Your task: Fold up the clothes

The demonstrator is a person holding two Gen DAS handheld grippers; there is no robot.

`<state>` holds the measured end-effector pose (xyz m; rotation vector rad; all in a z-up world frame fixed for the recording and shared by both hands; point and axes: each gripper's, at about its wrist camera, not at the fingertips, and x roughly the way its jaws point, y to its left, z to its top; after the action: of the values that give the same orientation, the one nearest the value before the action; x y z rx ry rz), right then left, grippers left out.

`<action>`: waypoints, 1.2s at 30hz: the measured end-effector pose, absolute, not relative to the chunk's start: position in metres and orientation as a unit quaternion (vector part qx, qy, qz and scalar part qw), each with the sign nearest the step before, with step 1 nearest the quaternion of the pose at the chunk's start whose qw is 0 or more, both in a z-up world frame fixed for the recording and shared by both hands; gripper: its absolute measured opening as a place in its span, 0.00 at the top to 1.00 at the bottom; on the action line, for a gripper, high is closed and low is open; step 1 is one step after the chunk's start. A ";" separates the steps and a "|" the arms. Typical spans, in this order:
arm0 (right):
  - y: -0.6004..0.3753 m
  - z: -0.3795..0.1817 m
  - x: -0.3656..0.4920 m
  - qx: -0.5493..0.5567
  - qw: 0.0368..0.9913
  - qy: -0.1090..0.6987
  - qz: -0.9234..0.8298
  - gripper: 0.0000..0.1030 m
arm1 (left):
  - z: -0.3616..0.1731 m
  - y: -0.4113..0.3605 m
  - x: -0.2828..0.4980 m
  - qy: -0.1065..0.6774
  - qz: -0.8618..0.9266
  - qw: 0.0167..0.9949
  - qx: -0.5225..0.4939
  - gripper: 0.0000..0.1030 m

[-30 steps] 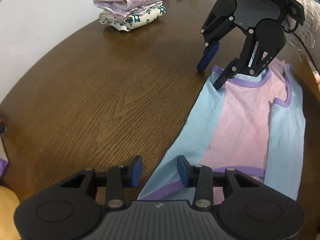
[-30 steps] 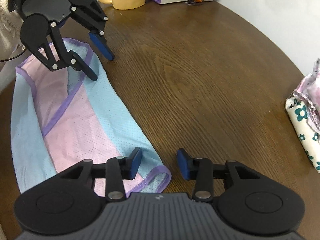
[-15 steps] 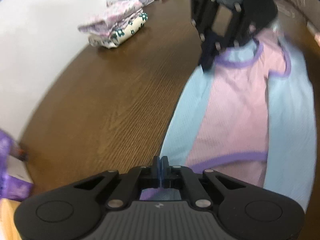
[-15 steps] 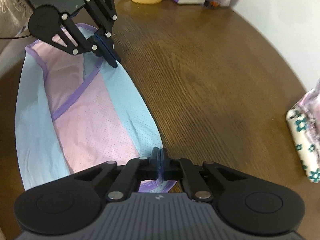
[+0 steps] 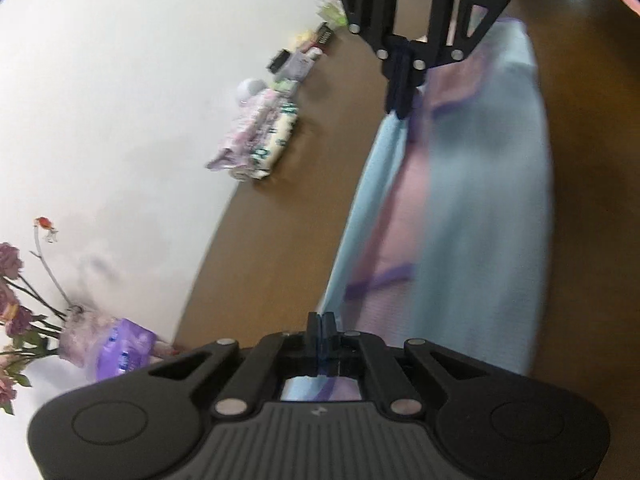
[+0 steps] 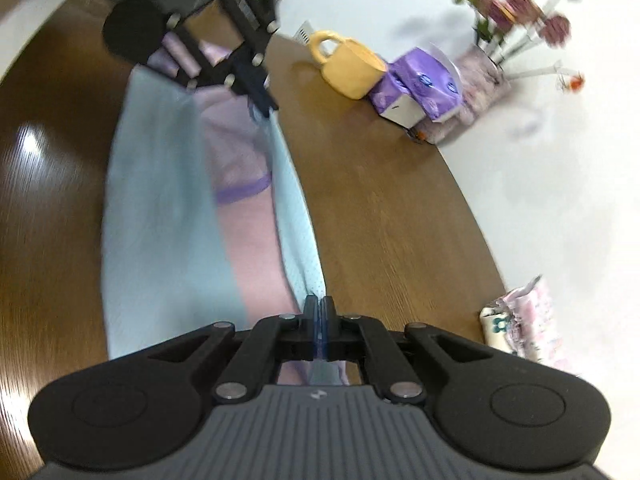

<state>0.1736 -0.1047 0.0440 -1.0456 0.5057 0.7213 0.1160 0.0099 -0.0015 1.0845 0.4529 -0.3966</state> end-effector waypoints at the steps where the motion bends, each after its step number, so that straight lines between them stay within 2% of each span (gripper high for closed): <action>1: -0.103 0.039 0.167 -0.492 0.773 0.231 0.328 0.99 | -0.005 0.008 0.112 0.214 -0.186 0.814 0.506 1.00; 12: -0.094 0.018 0.134 -0.519 0.773 0.207 0.300 0.99 | -0.016 0.001 0.090 0.225 -0.181 0.821 0.493 1.00; 23: -0.089 0.012 0.124 -0.503 0.777 0.225 0.306 0.99 | -0.028 0.008 0.093 0.252 -0.171 0.821 0.483 1.00; 25: -0.092 0.016 0.124 -0.485 0.784 0.232 0.311 0.98 | -0.023 0.013 0.092 0.261 -0.174 0.829 0.463 0.96; 28: -0.102 0.030 0.129 -0.427 0.807 0.256 0.317 0.94 | -0.007 0.028 0.091 0.277 -0.163 0.855 0.407 0.94; 31: -0.117 0.047 0.139 -0.349 0.837 0.277 0.317 0.91 | 0.010 0.052 0.094 0.289 -0.129 0.876 0.364 0.83; 32: -0.123 0.052 0.143 -0.320 0.848 0.282 0.315 0.88 | 0.016 0.060 0.094 0.293 -0.118 0.882 0.349 0.78; 36: -0.136 0.063 0.165 -0.231 0.881 0.301 0.284 0.70 | 0.024 0.091 0.115 0.317 -0.051 0.881 0.347 0.72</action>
<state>0.1653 -0.1359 0.0625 -0.4818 0.6264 0.5917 0.1145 0.0910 0.0236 0.7233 0.6595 -0.1066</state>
